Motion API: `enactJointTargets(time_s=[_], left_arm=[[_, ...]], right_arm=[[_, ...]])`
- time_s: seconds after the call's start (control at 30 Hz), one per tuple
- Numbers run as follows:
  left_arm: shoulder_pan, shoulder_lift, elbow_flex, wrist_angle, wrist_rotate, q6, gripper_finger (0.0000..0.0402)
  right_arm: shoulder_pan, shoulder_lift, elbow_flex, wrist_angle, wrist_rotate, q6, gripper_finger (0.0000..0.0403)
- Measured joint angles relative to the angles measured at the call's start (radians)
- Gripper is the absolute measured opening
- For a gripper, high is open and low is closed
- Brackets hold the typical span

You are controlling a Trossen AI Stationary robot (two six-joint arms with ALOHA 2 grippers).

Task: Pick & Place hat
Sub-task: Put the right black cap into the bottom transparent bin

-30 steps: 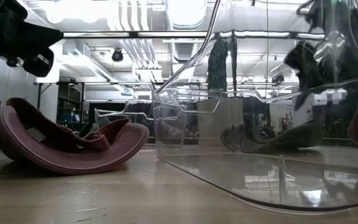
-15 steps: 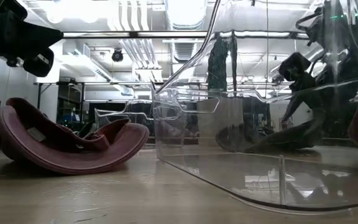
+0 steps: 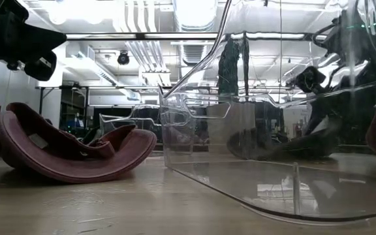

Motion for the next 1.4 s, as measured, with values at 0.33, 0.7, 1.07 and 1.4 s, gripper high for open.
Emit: enactJointTargets(time_s=[0.33,0.7,1.07,1.4], left_arm=[[0.0,0.0,0.0,0.0,0.0,-0.001,0.0],[0.0,0.0,0.0,-0.008,0.0,-0.003,0.0],[0.0,0.0,0.0,-0.009,0.0,-0.003,0.0],[0.0,0.0,0.0,-0.01,0.0,-0.017,0.0]], right_arm=[[-0.001,-0.078,0.173,-0.187,0.004,-0.218,0.0013],[-0.001,-0.089,0.657,-0.7,0.109,-0.744,0.0012],[0.009,0.059,0.808,-0.705,-0.598,-0.798,0.0012],[0.022,0.294,0.816,-0.662,-0.763,-0.757,0.0012]])
